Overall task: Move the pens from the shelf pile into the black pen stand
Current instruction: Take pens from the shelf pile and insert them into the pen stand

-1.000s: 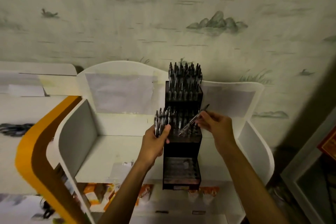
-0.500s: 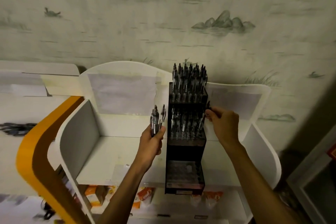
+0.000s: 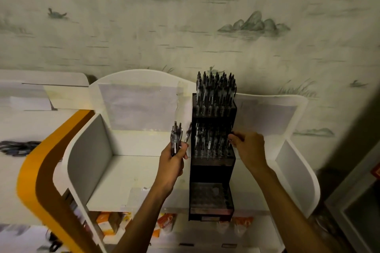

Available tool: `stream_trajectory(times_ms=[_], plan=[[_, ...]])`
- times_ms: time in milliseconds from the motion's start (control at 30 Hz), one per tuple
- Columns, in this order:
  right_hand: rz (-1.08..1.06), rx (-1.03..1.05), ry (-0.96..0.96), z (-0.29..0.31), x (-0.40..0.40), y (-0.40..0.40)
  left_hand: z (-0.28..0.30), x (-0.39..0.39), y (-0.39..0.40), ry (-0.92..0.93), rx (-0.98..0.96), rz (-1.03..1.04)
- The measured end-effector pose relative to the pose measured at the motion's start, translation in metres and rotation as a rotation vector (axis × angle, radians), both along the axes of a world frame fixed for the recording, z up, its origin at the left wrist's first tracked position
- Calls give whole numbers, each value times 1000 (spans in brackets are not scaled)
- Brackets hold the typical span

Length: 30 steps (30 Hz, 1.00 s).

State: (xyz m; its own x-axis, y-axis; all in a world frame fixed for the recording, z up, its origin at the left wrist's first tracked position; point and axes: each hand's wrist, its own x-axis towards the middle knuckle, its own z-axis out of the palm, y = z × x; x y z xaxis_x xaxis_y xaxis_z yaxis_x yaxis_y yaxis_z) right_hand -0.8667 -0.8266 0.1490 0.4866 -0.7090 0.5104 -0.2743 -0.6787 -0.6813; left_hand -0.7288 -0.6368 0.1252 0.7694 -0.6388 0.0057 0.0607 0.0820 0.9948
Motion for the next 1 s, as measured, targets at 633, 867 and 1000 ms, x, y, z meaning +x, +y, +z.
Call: stream_trajectory(times_ms=[633, 867, 1000], plan=[[217, 415, -73, 22, 17, 52, 5, 4, 5, -25, -65, -114], [274, 509, -113, 23, 36, 70, 5, 2, 3, -81, -33, -101], [251, 481, -142, 18, 40, 73, 3, 4, 4, -108, -36, -134]])
